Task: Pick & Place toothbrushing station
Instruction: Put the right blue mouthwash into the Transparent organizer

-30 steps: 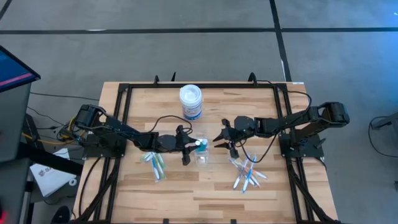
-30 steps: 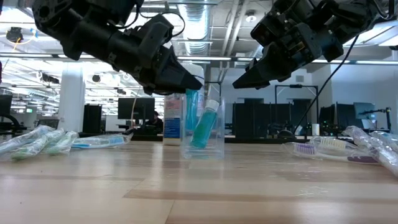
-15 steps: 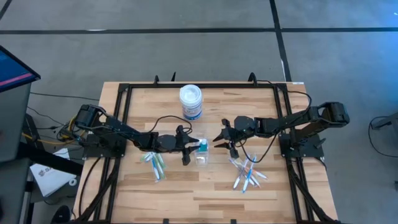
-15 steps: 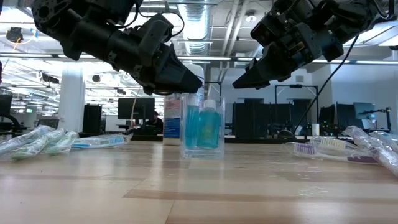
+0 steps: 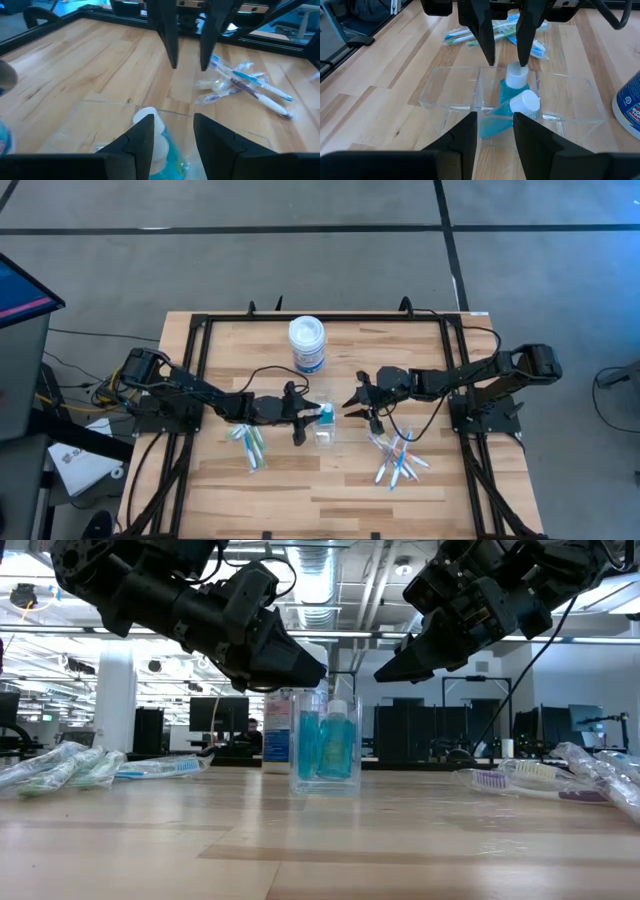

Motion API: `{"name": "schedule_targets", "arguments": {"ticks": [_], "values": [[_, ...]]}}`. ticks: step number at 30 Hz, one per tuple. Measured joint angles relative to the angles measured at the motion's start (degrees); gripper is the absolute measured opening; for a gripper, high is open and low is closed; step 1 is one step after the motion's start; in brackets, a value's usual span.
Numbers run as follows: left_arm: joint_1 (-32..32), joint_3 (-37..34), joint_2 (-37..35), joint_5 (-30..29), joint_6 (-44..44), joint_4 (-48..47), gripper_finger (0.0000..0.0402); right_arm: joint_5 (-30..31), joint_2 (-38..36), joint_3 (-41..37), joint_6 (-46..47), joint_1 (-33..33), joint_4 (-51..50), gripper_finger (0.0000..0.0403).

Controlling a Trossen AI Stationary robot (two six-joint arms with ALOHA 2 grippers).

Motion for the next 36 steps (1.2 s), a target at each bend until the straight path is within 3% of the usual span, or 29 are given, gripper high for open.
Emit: {"name": "schedule_targets", "arguments": {"ticks": [6,14,36], "values": [[-0.15,-0.02,-2.78,3.79,0.25,0.65,0.0131,0.01,0.00,0.00,0.00,0.00,-0.44,0.0118],[-0.79,-0.02,-4.04,4.26,2.58,0.43,0.0131,0.01,0.00,0.00,2.96,0.00,-4.13,0.0118],[-1.95,-0.02,-7.43,6.55,3.10,0.70,0.0131,-3.24,-2.00,0.00,12.11,0.41,-26.92,0.0118]]}}
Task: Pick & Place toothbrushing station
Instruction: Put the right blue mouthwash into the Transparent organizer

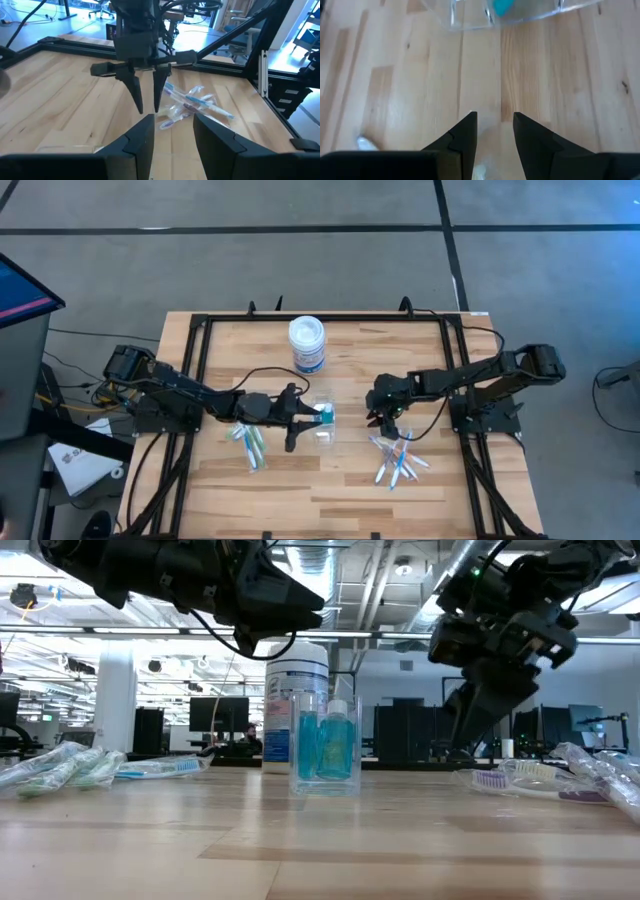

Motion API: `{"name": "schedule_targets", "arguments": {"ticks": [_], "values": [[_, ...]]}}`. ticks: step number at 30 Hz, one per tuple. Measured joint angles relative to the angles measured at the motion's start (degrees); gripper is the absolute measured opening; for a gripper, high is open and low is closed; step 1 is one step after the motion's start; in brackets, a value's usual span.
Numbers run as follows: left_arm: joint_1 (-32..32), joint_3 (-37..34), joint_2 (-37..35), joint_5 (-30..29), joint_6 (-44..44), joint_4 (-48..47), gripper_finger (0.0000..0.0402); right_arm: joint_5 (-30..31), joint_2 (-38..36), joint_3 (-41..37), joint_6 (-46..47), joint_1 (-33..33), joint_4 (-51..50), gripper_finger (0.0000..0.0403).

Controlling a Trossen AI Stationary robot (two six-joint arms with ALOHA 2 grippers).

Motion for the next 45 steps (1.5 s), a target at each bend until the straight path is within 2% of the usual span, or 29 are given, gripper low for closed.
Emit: {"name": "schedule_targets", "arguments": {"ticks": [7,16,27,33,45], "values": [[0.00,0.00,0.00,0.00,0.09,0.03,0.0131,0.22,-7.41,0.02,5.10,2.19,-8.71,0.0118],[0.02,0.00,0.00,0.00,0.09,0.03,0.0131,4.78,-12.71,0.00,11.05,7.10,-20.28,0.0118],[0.02,0.00,0.02,0.02,0.07,0.01,0.0131,6.36,-19.49,0.00,20.37,10.80,-34.24,0.0118],[0.02,0.00,0.02,0.02,-0.04,0.01,0.0131,6.66,-20.54,0.00,24.86,13.48,-37.61,0.0118],[-0.02,0.00,0.04,0.04,-0.07,-0.03,0.0131,13.34,-20.32,0.00,25.04,18.42,-38.50,0.0118]]}}
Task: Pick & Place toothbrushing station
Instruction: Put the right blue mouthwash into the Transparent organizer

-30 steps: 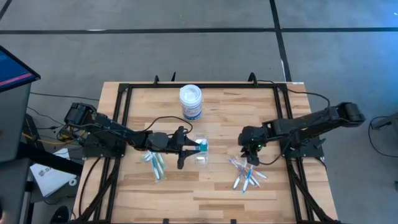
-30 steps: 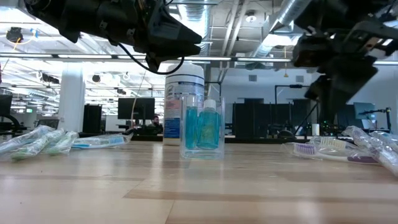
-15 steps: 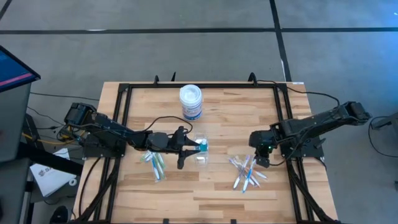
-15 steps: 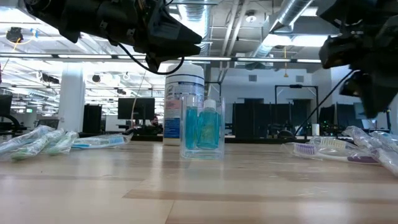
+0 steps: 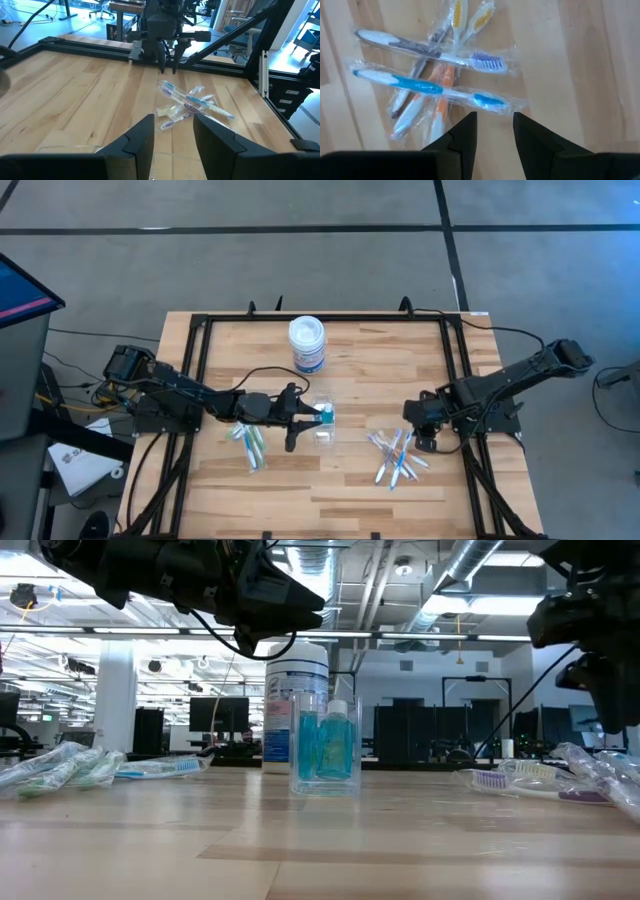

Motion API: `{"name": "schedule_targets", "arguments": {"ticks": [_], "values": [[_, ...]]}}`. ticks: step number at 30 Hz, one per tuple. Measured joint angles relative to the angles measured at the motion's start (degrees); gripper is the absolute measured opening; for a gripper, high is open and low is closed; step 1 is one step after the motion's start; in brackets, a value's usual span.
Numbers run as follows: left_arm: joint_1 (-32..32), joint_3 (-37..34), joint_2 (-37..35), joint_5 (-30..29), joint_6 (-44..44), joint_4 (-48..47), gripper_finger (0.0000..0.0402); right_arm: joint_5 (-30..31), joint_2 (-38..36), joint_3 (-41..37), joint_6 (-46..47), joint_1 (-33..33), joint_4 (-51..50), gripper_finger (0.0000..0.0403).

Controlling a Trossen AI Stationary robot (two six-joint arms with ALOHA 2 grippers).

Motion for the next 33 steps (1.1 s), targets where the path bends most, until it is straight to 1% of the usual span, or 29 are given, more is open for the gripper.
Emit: {"name": "schedule_targets", "arguments": {"ticks": [4,11,19,22,26,33], "values": [[-0.33,0.00,0.00,0.00,0.00,0.00,0.0131,2.11,0.00,0.00,0.66,0.84,0.00,0.0118],[-0.68,0.00,0.00,0.02,-0.02,0.00,0.0131,2.07,0.00,0.00,6.12,3.75,0.02,0.0118],[-0.96,0.00,0.00,0.00,-0.02,0.00,0.0131,3.64,0.00,-0.02,20.31,10.22,0.23,0.0118],[-0.99,0.00,0.00,0.00,-0.02,-0.02,0.0131,5.86,0.00,-0.02,25.55,13.10,1.98,0.0118],[-0.99,0.00,0.00,0.00,-0.02,0.00,0.0131,8.58,0.00,-0.02,29.78,16.38,4.45,0.0118],[-0.99,0.00,0.00,0.00,-0.04,0.00,0.0131,14.06,0.04,-0.22,39.21,21.03,4.06,0.0118]]}}
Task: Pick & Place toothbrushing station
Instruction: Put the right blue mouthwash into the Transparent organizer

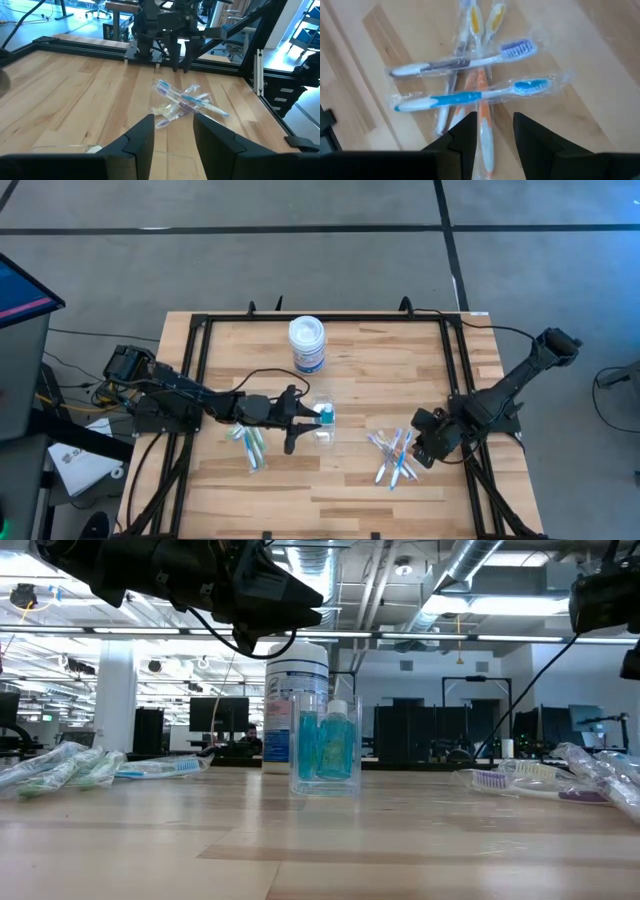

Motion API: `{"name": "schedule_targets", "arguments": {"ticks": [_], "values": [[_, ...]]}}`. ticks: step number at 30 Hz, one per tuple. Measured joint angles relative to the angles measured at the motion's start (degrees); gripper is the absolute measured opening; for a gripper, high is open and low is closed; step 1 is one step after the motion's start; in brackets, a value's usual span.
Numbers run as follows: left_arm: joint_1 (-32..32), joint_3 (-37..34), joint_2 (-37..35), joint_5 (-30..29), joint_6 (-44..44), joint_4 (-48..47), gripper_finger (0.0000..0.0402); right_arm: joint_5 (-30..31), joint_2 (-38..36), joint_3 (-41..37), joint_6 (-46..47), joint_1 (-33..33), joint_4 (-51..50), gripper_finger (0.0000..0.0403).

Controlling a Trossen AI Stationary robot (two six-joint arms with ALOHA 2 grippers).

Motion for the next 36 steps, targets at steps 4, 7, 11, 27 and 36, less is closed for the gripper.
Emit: {"name": "schedule_targets", "arguments": {"ticks": [4,7,11,27,36], "values": [[-0.44,0.00,0.00,0.00,-1.41,0.00,0.0131,1.79,0.00,-3.02,7.35,2.82,3.72,0.0118],[-0.82,0.00,0.00,0.00,-1.51,0.04,0.0131,5.22,0.00,-6.00,12.16,4.72,7.95,0.0118],[-0.85,0.00,0.00,0.00,-1.51,0.15,0.0131,8.83,0.00,-7.96,15.72,6.40,11.95,0.0118],[-0.85,0.00,0.02,-0.02,-3.45,1.45,0.0131,13.55,11.13,-8.52,27.84,10.75,16.99,0.0118],[-0.85,0.00,0.02,-0.02,-3.45,1.67,0.0131,16.48,15.43,-8.54,29.13,10.84,22.09,0.0118]]}}
